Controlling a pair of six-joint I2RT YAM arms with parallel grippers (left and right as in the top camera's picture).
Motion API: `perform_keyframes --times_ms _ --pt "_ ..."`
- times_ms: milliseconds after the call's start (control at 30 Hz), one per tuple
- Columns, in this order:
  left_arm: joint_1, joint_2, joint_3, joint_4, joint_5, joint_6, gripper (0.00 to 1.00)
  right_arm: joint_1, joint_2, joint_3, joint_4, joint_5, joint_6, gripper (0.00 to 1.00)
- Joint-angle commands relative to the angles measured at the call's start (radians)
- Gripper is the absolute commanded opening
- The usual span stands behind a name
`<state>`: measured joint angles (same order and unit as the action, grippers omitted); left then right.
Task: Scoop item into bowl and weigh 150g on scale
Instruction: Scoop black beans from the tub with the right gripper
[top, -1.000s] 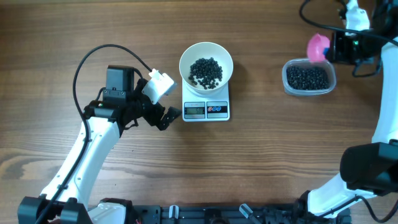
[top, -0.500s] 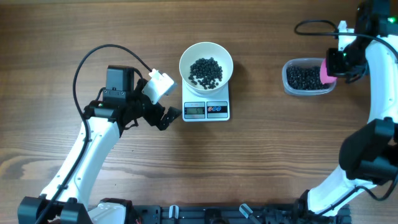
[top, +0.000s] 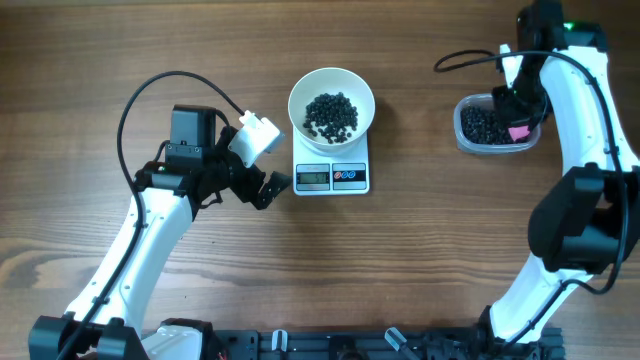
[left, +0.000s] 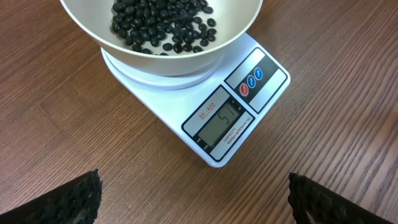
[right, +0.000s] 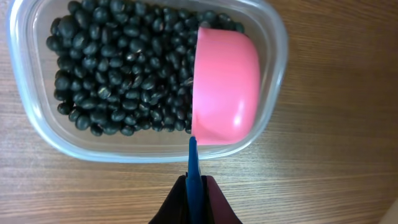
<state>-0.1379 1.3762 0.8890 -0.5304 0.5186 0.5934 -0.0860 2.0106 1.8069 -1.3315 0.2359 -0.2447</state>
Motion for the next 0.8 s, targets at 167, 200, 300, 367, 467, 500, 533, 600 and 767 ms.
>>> perform_keyframes --times_ms 167,200,300,367,467,500,533,600,767 --pt "0.003 -0.001 -0.006 0.003 0.012 0.005 1.0 0.023 0.066 -0.045 -0.043 -0.24 -0.067 0.04" --pt "0.003 -0.001 -0.006 0.002 0.011 0.005 1.0 0.021 0.066 -0.045 -0.043 -0.282 -0.067 0.04" --pt "0.003 -0.001 -0.006 0.003 0.012 0.005 1.0 0.013 0.066 -0.044 -0.058 -0.372 -0.067 0.04" --pt "0.003 -0.001 -0.006 0.003 0.011 0.005 1.0 -0.001 0.066 -0.044 -0.066 -0.433 -0.066 0.04" --pt "0.003 -0.001 -0.006 0.002 0.011 0.005 1.0 -0.039 0.066 -0.044 -0.07 -0.494 -0.066 0.04" --pt "0.003 -0.001 -0.006 0.003 0.012 0.005 1.0 -0.052 0.066 -0.044 -0.071 -0.508 -0.066 0.04" --pt "0.003 -0.001 -0.006 0.003 0.011 0.005 1.0 -0.068 0.066 -0.044 -0.071 -0.522 -0.066 0.04" --pt "0.003 -0.001 -0.006 0.003 0.012 0.005 1.0 -0.112 0.066 -0.044 -0.07 -0.546 -0.066 0.04" --pt "0.003 -0.001 -0.006 0.003 0.012 0.005 1.0 -0.239 0.066 -0.044 -0.064 -0.682 -0.096 0.04"
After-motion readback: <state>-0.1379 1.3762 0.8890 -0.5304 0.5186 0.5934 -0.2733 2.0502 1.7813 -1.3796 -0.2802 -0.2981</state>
